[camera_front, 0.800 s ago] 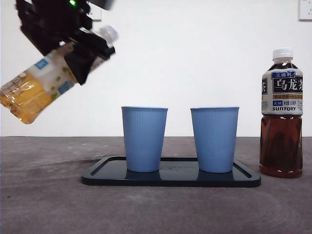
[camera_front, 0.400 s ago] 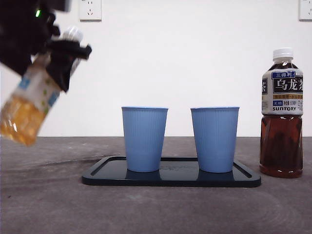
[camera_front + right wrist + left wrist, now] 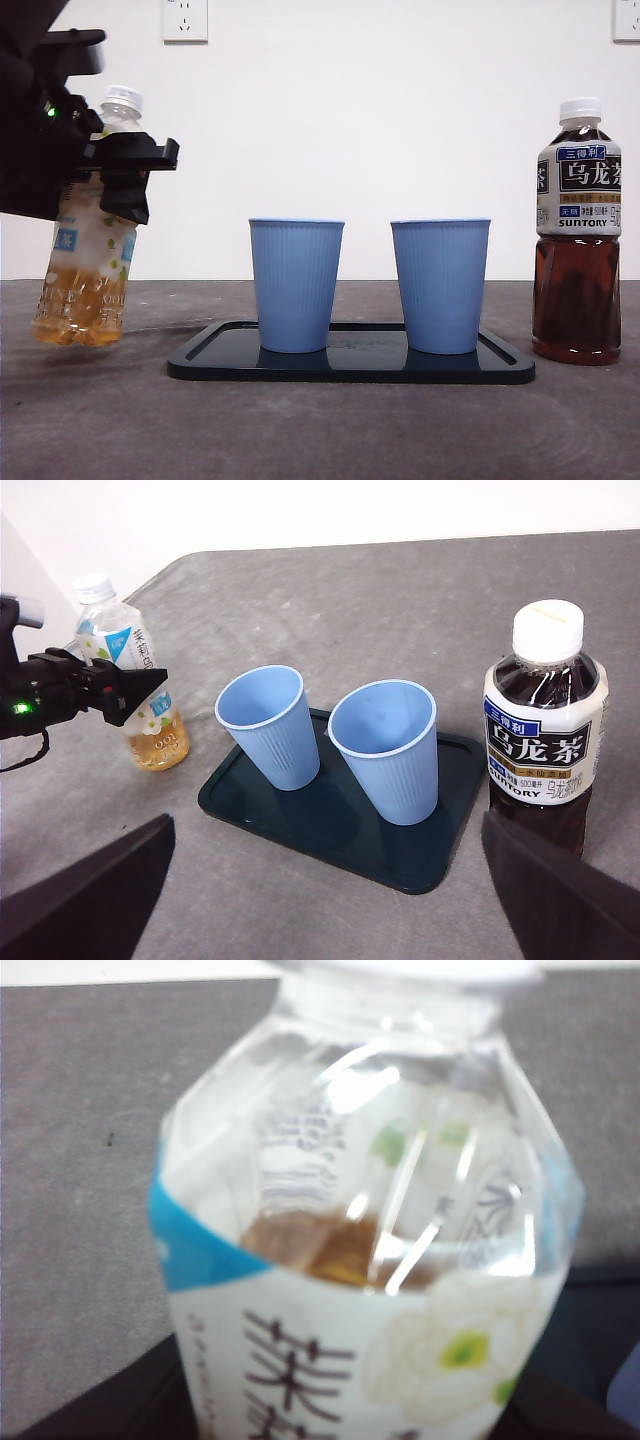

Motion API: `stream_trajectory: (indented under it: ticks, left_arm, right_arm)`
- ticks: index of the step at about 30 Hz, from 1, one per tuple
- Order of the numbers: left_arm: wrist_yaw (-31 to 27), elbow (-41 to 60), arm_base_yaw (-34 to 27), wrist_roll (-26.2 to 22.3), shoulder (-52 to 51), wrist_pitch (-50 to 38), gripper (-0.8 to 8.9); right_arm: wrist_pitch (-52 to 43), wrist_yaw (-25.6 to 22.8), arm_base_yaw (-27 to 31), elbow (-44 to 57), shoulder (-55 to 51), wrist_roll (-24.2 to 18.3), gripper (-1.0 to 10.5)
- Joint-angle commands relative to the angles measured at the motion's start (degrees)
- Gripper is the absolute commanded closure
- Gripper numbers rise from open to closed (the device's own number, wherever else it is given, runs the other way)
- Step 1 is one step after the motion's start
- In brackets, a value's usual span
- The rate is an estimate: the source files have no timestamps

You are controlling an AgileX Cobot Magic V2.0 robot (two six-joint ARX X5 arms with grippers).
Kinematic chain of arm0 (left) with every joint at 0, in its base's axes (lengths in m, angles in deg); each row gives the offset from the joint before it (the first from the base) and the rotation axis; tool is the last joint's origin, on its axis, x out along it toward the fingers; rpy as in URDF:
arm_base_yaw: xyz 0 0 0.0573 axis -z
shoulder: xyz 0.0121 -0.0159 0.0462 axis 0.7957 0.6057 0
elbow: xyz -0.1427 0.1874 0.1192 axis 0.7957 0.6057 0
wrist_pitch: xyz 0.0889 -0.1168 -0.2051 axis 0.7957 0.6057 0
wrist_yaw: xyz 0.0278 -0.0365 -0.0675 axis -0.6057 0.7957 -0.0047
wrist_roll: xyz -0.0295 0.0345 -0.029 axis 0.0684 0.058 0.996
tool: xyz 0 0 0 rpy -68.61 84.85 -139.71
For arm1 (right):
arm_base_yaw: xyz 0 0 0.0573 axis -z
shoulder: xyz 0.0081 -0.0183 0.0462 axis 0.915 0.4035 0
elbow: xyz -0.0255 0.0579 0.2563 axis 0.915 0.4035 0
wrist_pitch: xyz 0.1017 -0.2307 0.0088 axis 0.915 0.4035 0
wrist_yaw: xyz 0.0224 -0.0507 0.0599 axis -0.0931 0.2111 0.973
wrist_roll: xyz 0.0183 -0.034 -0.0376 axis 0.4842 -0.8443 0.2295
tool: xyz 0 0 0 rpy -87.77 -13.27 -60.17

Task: Pour the drink into the cup

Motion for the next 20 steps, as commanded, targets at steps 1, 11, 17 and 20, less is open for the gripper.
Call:
stream_trajectory:
  ticks: [1, 11, 17, 20]
  left_arm:
    - [0.3, 0.3, 0.2, 2.1, -0.2, -4.7, 5.99]
    - [2.1, 0.8, 0.3, 1.8, 5.2, -14.8, 5.99]
    - [2.1, 0.8, 0.3, 1.6, 8.8, -17.3, 5.97]
    - [2.1, 0.8, 0.3, 1.4, 8.8, -17.3, 5.96]
  right_arm:
    - [-0.5, 0.2, -0.2, -0.6, 0.2, -0.4, 4.6]
    - [-0.5, 0.0, -0.2, -0.6, 0.2, -0.4, 4.6]
    - [-0.5, 0.0, -0.2, -0.6, 0.2, -0.4, 4.6]
    - [-0.5, -0.1, -0.2, -0.6, 0.2, -0.4, 4.6]
